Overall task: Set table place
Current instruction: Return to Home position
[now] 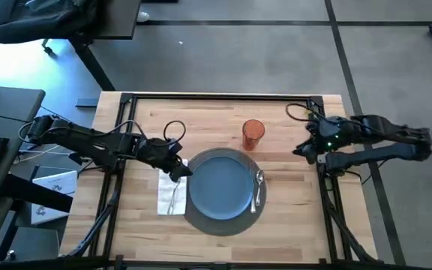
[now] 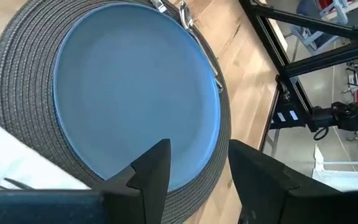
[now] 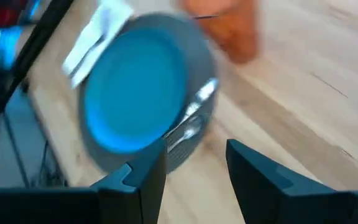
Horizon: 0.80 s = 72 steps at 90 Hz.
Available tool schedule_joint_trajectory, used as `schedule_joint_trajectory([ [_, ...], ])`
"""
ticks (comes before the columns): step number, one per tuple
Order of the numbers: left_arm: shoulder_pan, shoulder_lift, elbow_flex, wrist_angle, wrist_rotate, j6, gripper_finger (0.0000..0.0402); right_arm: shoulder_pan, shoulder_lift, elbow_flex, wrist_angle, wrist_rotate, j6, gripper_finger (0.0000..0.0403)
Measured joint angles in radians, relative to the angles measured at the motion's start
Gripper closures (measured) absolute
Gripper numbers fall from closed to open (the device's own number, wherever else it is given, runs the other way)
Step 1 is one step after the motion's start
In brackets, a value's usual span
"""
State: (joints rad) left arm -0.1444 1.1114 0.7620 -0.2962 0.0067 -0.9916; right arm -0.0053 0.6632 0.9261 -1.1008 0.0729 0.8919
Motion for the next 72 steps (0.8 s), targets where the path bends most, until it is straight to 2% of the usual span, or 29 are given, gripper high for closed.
schedule_joint_trajectory([
  [7,0.0,0.0,0.0,0.002,-0.022,0.0,0.0255,0.007,-0.092,-0.101,0.102,0.01,-0.094,0.0254],
  [15,0.0,0.0,0.0,0.002,-0.039,0.0,0.0255,0.004,-0.212,-0.239,0.312,0.005,-0.222,0.0254],
  [23,0.0,0.0,0.0,0.002,-0.044,0.0,0.0255,-0.023,-0.329,-0.386,0.533,-0.007,-0.282,0.0261],
  [37,0.0,0.0,0.0,0.002,-0.046,0.0,0.0255,-0.081,-0.512,-0.658,0.945,-0.147,-0.278,0.0293],
  [52,0.0,0.0,0.0,0.003,-0.045,-0.003,0.0255,-0.139,-0.648,-0.907,1.263,-0.25,-0.189,0.0351],
  [63,0.0,0.0,0.0,0.013,-0.053,-0.041,0.0255,-0.152,-0.655,-0.901,1.18,-0.257,-0.21,0.0392],
  [72,0.001,-0.001,0.0,0.078,-0.061,0.091,0.0258,-0.152,-0.645,-0.895,1.101,-0.239,-0.283,0.0397],
])
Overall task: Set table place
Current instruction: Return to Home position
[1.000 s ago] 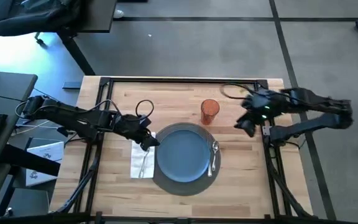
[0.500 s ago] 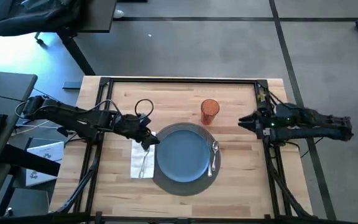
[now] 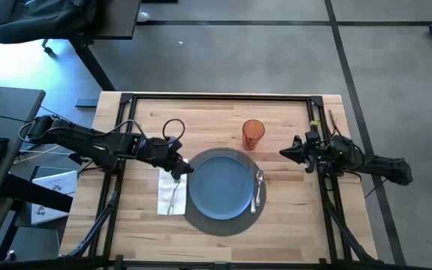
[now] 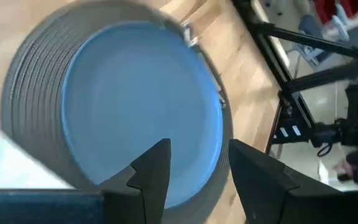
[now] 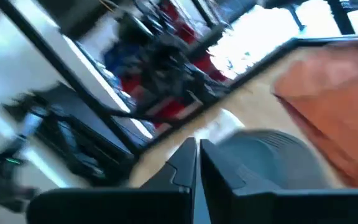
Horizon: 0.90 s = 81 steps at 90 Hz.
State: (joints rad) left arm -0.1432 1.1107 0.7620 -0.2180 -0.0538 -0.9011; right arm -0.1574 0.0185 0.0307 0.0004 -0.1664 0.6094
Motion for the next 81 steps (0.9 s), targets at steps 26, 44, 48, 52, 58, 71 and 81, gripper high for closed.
schedule_joint_trajectory([
  [26,0.021,-0.146,-0.125,0.169,-0.113,0.28,0.0319,0.0,0.008,0.002,-0.026,0.0,-0.042,0.0382],
  [44,0.031,-0.364,-0.369,0.317,-0.094,0.297,0.0378,0.0,0.008,0.002,-0.026,0.0,-0.042,0.0382],
  [48,0.031,-0.415,-0.419,0.364,-0.074,0.302,0.0389,0.0,0.008,0.002,-0.026,0.0,-0.042,0.0382],
  [52,0.031,-0.465,-0.471,0.406,-0.054,0.311,0.0396,0.0,0.008,0.002,-0.026,0.0,-0.042,0.0382],
  [58,0.031,-0.538,-0.54,0.459,-0.037,0.343,0.0399,0.0,0.008,0.002,-0.026,0.0,-0.042,0.0382],
  [71,0.031,-0.684,-0.675,0.531,-0.081,0.462,0.0397,0.0,0.008,0.002,-0.027,0.0,-0.042,0.0382],
  [81,0.031,-0.731,-0.739,0.523,-0.134,0.495,0.0397,0.0,0.008,0.002,-0.027,0.0,-0.042,0.0382],
])
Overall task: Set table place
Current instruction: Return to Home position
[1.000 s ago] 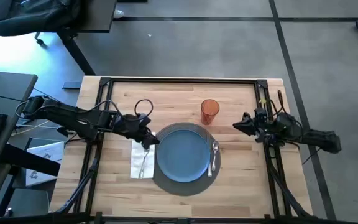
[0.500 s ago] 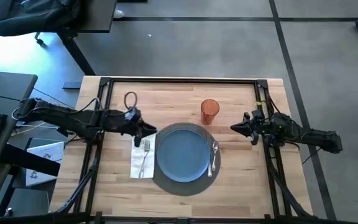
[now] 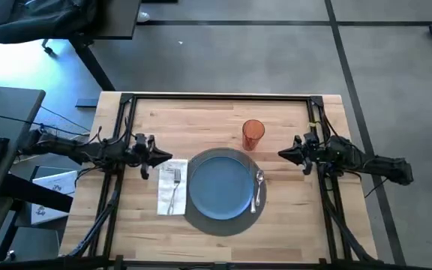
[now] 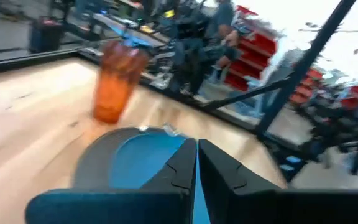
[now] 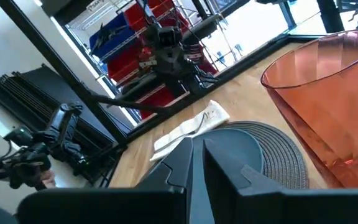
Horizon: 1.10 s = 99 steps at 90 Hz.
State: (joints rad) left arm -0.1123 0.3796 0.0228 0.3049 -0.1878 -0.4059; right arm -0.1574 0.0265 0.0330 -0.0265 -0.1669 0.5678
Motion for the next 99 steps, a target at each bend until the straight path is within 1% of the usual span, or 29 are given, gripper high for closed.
schedule_joint_trajectory([
  [24,0.0,-0.005,-0.011,-0.19,-0.009,-0.009,0.0397,0.0,0.0,0.0,0.0,0.0,0.0,0.0382],
  [43,-0.001,-0.008,-0.011,-0.254,-0.009,-0.009,0.0397,0.0,0.0,0.0,0.0,0.0,0.0,0.0382],
  [49,-0.008,-0.062,-0.01,-0.275,0.006,-0.009,0.0397,0.0,0.0,0.0,0.0,-0.001,0.0,0.0382],
  [63,0.009,-0.249,-0.01,-0.289,0.123,-0.01,0.0397,0.0,0.001,0.001,-0.001,-0.002,0.0,0.0382],
  [73,0.021,-0.345,-0.009,-0.269,0.126,-0.01,0.0396,0.0,0.0,0.001,-0.001,-0.002,0.0,0.0382],
  [80,0.021,-0.379,-0.01,-0.277,0.123,-0.01,0.0396,0.0,0.0,0.001,0.0,-0.002,0.0,0.0382],
  [99,0.021,-0.365,-0.01,-0.284,0.122,-0.01,0.0396,0.0,0.0,0.001,0.0,-0.002,0.0,0.0382],
])
